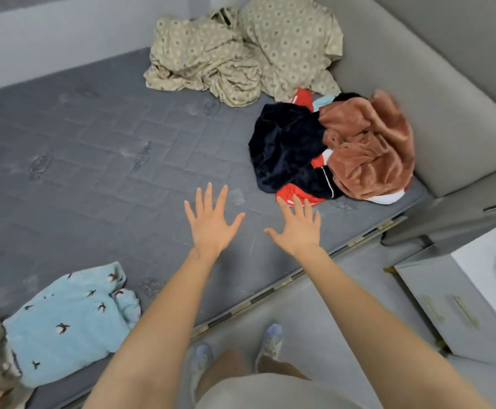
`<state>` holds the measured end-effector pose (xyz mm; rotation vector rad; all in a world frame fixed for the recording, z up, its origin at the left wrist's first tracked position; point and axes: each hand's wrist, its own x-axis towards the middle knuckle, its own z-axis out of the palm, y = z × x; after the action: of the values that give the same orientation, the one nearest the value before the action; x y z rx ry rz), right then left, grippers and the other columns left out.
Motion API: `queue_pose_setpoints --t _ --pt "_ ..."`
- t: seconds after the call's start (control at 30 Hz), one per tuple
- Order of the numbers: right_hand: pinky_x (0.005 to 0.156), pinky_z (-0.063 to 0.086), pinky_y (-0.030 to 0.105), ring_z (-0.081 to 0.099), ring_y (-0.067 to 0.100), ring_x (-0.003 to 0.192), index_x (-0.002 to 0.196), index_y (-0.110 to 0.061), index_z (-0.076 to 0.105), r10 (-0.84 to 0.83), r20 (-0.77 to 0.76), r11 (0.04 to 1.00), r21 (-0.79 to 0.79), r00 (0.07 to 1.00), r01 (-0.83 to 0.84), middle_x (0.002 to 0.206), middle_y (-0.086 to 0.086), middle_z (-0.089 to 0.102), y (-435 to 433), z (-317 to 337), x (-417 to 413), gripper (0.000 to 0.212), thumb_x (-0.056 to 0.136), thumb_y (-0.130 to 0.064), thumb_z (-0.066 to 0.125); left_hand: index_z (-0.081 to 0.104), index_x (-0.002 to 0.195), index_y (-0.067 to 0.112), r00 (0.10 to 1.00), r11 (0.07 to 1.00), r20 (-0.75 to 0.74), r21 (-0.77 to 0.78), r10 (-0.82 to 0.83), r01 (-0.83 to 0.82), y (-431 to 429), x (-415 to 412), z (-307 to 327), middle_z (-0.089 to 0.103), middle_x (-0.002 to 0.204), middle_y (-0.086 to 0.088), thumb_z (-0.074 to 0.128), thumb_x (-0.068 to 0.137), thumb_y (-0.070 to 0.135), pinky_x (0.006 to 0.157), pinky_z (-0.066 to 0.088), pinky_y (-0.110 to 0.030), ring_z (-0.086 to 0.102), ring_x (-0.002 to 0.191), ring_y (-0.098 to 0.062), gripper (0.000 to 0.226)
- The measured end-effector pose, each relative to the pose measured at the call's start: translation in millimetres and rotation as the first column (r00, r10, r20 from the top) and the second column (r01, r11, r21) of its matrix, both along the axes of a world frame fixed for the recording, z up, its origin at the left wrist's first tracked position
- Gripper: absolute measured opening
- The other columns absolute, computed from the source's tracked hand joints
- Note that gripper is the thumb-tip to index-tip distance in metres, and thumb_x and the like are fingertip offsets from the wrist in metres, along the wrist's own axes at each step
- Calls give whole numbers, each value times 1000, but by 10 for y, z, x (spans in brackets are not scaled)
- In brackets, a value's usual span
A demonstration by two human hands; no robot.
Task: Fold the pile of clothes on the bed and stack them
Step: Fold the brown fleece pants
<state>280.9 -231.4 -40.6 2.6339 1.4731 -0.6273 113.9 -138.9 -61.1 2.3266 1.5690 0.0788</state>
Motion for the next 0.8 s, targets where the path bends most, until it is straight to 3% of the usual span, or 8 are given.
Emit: queue_pose_setpoints --t 0.8 --pt "117 11 49 8 29 148 154 -32 18 -355 -37 921 158 934 356 161 6 12 366 -147 2922 87 84 -58 62 14 155 33 950 950 9 -17 -313 313 807 2987 -119 4 164 -3 46 92 62 117 -9 -49 -4 150 -23 77"
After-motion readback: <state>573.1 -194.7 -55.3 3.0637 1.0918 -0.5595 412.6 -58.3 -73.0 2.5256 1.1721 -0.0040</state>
